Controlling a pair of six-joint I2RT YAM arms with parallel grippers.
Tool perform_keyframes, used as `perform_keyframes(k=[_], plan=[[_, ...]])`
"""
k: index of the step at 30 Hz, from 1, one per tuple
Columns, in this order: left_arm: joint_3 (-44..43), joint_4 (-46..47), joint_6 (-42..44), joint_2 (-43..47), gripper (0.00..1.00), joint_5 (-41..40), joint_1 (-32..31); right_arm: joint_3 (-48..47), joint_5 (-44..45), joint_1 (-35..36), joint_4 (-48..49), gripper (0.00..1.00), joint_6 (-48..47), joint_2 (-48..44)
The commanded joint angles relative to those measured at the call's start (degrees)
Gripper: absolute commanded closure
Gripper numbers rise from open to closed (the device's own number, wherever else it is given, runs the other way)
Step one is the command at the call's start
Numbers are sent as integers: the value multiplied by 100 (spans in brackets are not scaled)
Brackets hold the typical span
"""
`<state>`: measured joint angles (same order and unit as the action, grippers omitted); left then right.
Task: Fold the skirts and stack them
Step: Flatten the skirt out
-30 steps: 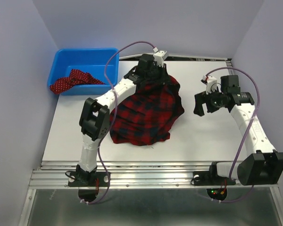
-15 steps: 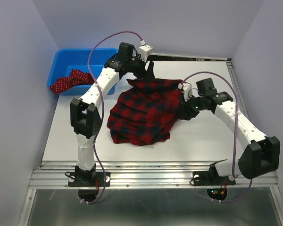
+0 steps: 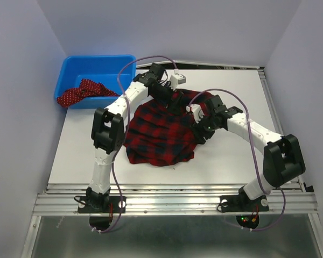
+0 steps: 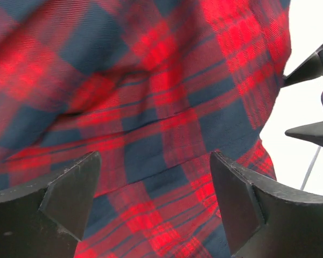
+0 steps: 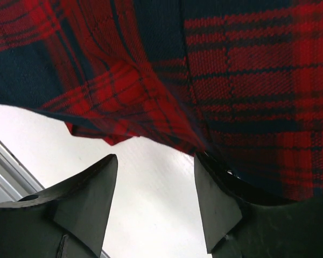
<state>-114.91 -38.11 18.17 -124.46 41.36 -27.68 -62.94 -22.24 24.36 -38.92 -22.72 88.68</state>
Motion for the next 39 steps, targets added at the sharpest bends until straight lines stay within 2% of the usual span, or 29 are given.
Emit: perform_keyframes(k=[1, 2, 4, 5, 6, 9, 12, 19, 23, 28, 33, 39], plan=[[-49, -188, 572, 308, 5, 452, -369, 1, 35, 69, 552, 36, 241, -36], [299, -223, 826, 387, 5, 417, -491, 62, 157, 69, 560, 37, 268, -140], [468, -119, 889, 519, 5, 416, -563, 114, 185, 17, 569, 36, 294, -228], [1027, 117, 855, 694, 1, 338, -632, 333, 237, -45, 622, 36, 381, -638], [1032, 119, 854, 791, 1, 259, -677, 335, 238, -45, 622, 36, 382, -642], [1795, 698, 714, 1117, 1, 22, -782, 484, 159, -273, 605, 36, 549, -1133], [2262, 1147, 679, 1353, 1, -662, -984, 537, 62, -510, 587, 36, 742, -1388], [3851, 2499, 547, 2522, 4, -1647, -1161, 634, -341, -1029, 613, 42, 1173, -1206], [4178, 2887, 520, 3085, 2, -2272, -1178, 581, -702, -1398, 648, 45, 1287, -749], [4460, 2739, 889, 3569, 1, -2203, -1440, 546, -1071, -1399, 956, 45, 1691, -361], [4495, 2694, 846, 3281, 2, -2203, -1793, 432, -1239, -1399, 1149, 47, 1815, 86], [4399, 3019, 618, 2631, 6, -2738, -2013, 501, -1178, -1399, 1167, 50, 1833, 483]])
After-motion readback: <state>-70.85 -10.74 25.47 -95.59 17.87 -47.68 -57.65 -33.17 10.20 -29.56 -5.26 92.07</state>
